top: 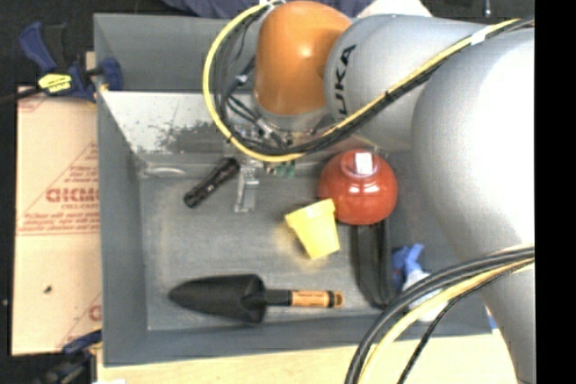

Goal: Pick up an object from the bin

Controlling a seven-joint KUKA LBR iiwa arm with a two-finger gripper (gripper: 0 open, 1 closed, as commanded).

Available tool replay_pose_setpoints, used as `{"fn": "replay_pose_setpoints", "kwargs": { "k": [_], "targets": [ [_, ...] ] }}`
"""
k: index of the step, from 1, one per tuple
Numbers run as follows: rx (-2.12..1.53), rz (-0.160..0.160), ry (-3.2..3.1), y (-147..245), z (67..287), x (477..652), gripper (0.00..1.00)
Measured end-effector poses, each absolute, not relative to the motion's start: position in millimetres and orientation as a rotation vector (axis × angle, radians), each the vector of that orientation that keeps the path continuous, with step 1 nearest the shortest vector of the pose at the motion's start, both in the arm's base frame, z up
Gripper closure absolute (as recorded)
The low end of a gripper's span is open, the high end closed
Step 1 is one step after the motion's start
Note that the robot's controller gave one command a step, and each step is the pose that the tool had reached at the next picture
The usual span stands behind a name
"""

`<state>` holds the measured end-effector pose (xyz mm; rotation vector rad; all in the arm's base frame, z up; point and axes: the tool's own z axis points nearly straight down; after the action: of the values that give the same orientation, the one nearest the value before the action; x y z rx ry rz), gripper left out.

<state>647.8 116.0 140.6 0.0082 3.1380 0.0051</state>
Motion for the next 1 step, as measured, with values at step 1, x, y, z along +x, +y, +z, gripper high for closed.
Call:
{"fn": "replay_pose_setpoints", "kwargs": {
  "k": [1],
  "targets": [
    [0.008, 0.005, 3.138, 115.9, 140.6, 647.8, 0.0]
  ]
}}
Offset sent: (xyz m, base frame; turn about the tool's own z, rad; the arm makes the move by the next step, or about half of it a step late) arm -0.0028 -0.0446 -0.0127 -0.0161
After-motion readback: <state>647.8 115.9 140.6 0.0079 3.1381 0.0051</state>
